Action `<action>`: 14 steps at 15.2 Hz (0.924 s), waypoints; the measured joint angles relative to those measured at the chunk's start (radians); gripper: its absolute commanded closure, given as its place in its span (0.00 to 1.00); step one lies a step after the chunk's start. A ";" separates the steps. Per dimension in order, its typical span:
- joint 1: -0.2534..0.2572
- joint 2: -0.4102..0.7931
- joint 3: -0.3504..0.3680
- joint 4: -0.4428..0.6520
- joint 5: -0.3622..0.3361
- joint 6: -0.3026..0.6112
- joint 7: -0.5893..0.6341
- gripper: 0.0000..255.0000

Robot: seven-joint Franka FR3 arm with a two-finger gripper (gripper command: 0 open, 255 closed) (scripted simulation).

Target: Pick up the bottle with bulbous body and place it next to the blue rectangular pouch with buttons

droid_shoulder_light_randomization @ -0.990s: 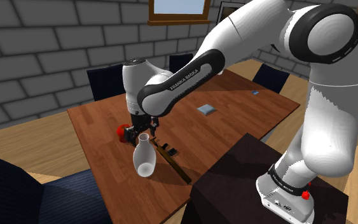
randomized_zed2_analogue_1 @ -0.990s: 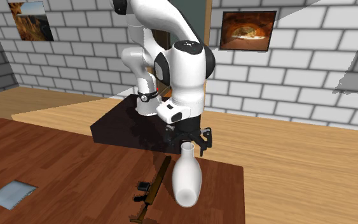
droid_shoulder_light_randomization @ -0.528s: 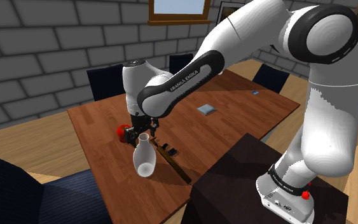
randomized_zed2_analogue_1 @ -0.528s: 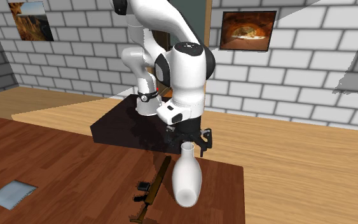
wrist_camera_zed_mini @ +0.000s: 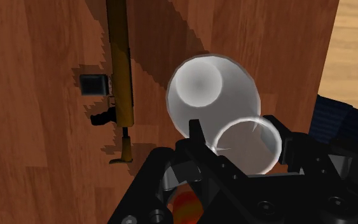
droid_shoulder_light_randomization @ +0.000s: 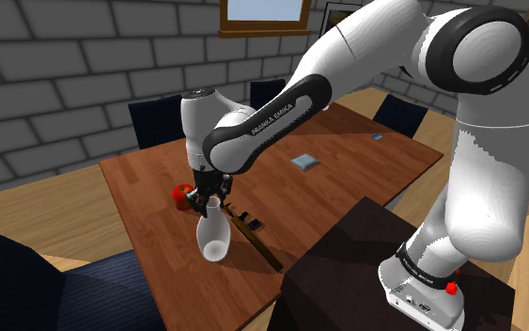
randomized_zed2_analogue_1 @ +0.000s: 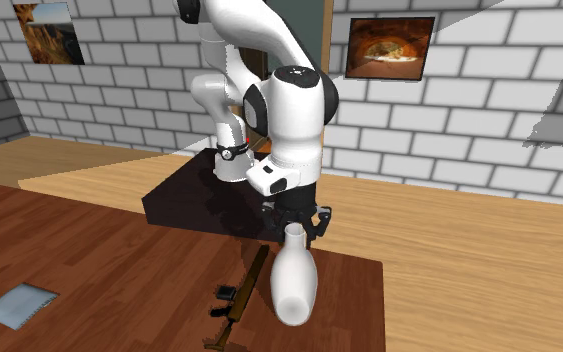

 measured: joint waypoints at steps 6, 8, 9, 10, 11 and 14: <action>-0.005 -0.025 0.006 0.008 0.012 -0.032 -0.007 1.00; -0.007 -0.039 0.010 0.017 0.020 -0.055 -0.011 1.00; -0.008 -0.047 0.012 0.022 0.023 -0.066 -0.012 1.00; -0.013 -0.061 0.014 0.016 0.030 -0.074 -0.018 1.00; -0.014 -0.070 0.016 0.020 0.034 -0.086 -0.019 1.00; -0.016 -0.087 0.020 0.038 0.043 -0.120 -0.024 1.00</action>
